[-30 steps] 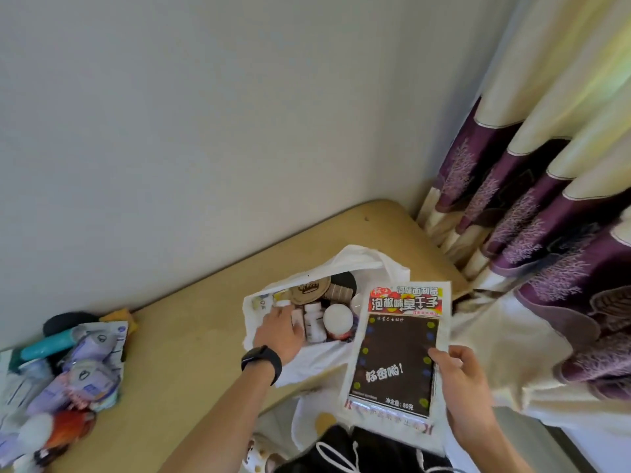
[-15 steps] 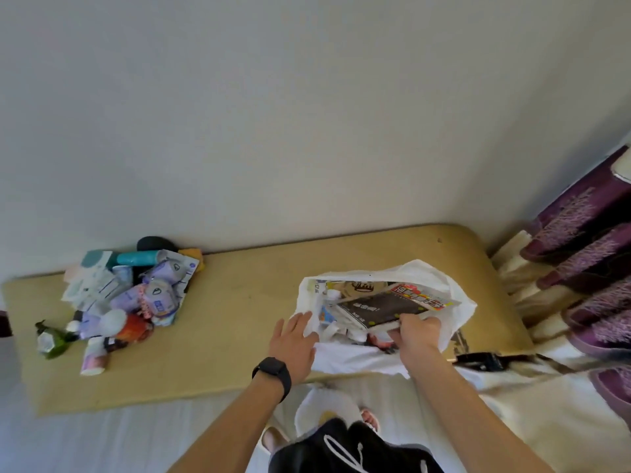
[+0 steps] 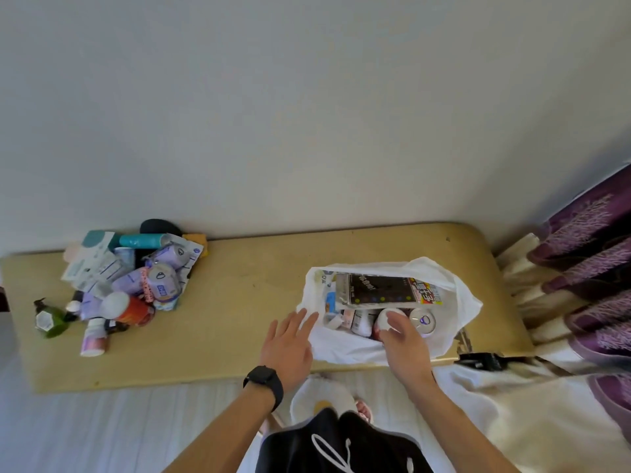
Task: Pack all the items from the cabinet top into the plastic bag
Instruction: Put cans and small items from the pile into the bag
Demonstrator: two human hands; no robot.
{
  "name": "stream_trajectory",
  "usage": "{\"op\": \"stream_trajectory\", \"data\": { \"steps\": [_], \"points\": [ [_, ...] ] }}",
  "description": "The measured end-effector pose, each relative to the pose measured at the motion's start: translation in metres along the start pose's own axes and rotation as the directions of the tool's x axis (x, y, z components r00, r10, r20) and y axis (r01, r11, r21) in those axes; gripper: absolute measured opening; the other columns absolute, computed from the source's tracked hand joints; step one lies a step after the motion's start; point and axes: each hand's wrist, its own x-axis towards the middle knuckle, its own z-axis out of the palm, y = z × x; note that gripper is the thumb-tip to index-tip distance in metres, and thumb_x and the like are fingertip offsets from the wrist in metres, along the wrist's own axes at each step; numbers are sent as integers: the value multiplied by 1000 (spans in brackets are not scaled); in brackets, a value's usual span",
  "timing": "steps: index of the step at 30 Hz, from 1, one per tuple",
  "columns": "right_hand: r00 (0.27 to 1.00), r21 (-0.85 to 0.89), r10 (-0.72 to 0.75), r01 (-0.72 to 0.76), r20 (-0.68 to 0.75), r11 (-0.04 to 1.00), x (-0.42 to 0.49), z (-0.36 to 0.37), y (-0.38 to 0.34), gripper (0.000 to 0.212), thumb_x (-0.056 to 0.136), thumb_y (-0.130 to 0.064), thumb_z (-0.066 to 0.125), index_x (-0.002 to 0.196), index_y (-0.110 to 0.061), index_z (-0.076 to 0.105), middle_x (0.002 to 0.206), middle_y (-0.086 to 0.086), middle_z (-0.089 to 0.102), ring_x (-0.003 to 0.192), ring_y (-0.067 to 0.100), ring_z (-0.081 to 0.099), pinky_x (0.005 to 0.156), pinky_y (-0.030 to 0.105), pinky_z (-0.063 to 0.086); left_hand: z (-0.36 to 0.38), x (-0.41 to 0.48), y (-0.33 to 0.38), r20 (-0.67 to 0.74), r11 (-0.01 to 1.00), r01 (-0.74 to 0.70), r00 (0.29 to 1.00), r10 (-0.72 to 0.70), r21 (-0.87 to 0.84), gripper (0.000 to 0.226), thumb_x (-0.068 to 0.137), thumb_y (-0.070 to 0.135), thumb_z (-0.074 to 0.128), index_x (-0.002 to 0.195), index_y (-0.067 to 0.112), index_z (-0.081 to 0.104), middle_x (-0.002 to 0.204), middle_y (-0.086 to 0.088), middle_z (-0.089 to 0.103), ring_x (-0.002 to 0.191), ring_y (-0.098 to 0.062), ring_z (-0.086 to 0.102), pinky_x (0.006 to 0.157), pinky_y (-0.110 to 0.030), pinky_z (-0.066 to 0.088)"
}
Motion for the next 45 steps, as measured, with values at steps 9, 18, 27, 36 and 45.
{"op": "stream_trajectory", "data": {
  "steps": [9,18,27,36,45],
  "points": [
    [868,-417,-208,411,451,811,-48,89,-6,29,98,-26,51,120,-45,54,126,-29,46,123,0,44,102,19,33,30,-67,-93,172,863,444,895,-412,-242,62,96,31,42,154,25,21,163,-1,15,149,-21,14,121,-42,13],
    [623,-516,-96,716,777,471,-31,263,-84,46,97,-31,49,143,-28,44,148,-6,43,135,18,38,111,30,32,27,-120,-228,264,644,699,715,-648,-312,64,99,43,40,155,26,15,164,-3,8,150,-25,9,121,-45,12],
    [700,-581,-165,682,695,445,-3,445,-178,67,88,-39,61,146,-22,33,137,14,49,123,34,49,98,40,42,40,-121,-329,361,675,698,709,-606,-238,74,98,56,34,155,34,-7,163,2,-19,151,-24,-5,121,-52,1],
    [914,-685,1,304,406,662,34,522,-180,108,80,-50,72,150,6,12,144,20,47,128,35,49,99,40,44,60,-128,-343,360,714,646,755,-548,-269,74,97,51,35,156,33,-7,162,5,-22,151,-24,-5,119,-55,3],
    [905,-584,-47,312,422,749,0,452,-151,56,81,-38,76,119,-11,45,104,6,60,88,26,56,70,32,38,-9,-85,-378,-17,561,574,690,-724,-596,88,85,51,58,155,24,12,157,-2,25,141,-25,28,110,-41,34]
  ]
}}
